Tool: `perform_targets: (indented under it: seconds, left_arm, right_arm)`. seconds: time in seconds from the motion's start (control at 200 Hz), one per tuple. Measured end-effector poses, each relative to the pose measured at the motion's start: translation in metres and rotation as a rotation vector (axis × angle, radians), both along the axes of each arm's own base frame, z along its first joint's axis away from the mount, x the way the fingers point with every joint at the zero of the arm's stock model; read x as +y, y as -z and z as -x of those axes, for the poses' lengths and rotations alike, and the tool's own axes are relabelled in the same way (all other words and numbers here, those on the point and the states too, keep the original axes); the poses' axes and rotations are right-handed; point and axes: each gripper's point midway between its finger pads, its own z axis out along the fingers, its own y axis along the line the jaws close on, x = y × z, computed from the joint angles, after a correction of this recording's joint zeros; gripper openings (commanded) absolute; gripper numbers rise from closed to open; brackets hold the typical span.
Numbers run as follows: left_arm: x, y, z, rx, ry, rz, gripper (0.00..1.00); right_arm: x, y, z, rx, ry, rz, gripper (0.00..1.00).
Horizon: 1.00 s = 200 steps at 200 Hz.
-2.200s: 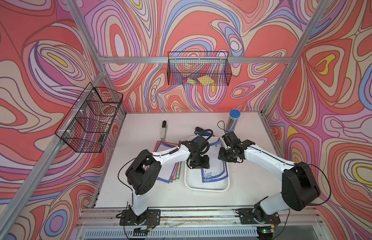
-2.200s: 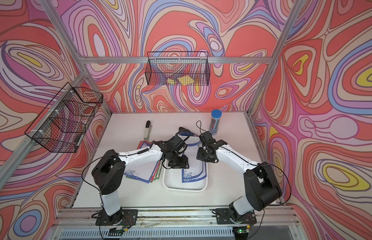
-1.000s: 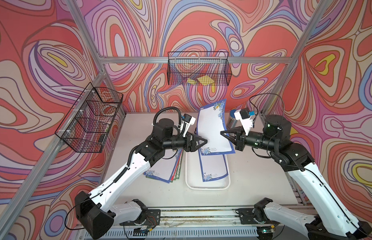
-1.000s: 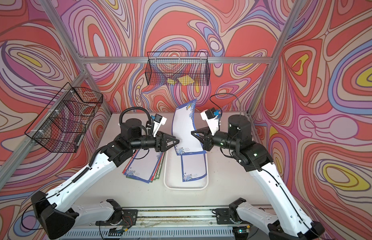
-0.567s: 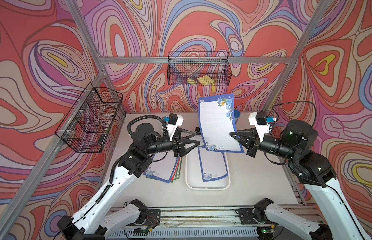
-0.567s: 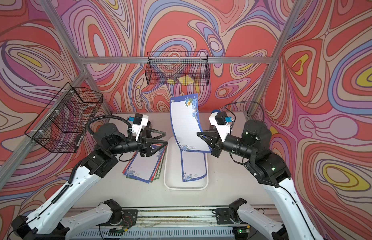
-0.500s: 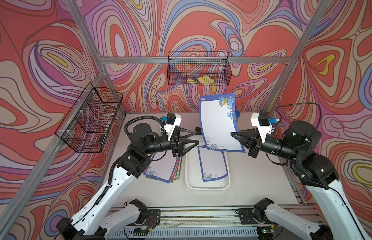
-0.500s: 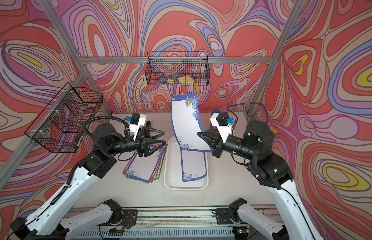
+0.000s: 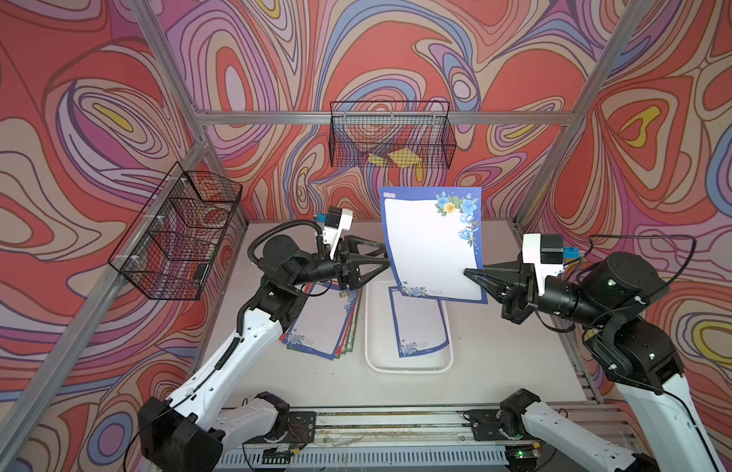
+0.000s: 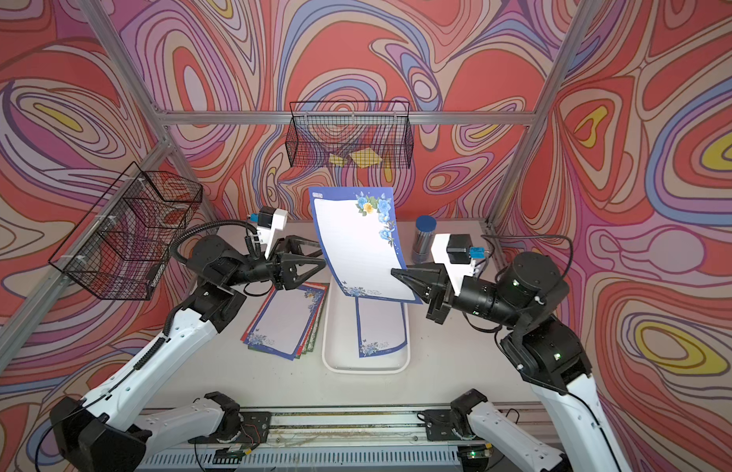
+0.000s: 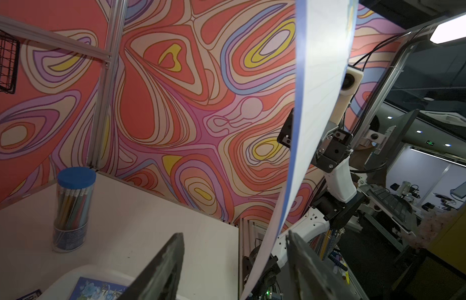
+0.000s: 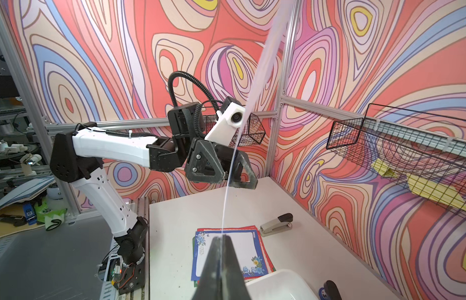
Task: Take out the stationery paper from the storage box
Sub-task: Place the stationery paper at the center of the board.
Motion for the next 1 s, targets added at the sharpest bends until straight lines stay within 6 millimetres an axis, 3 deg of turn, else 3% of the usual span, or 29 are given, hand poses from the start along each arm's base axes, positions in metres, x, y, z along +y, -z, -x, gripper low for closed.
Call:
perform_targets:
  seconds: [0.245,0.656,0.916,1.001]
  left_arm:
    - [0.001,-0.028,0.020,-0.043,0.163,0.108,0.53]
    - [0.001,-0.032,0.025,-0.009,0.237,0.143,0.40]
    - [-0.001,-0.027,0.021,0.012,0.225,0.123,0.20]
    - [-0.001,-0.024,0.020,0.017,0.196,0.096,0.06]
  right_arm:
    - [0.003,-0.001,-0.003,0.022,-0.013,-0.042,0.00]
    - [0.008,-0.007,-0.013,0.070,-0.031,-0.144,0.00]
    - [0.017,0.003,-0.031,0.157,-0.044,-0.167,0.00]
    - [0.018,0.007,-0.034,0.184,-0.037,-0.153,0.00]
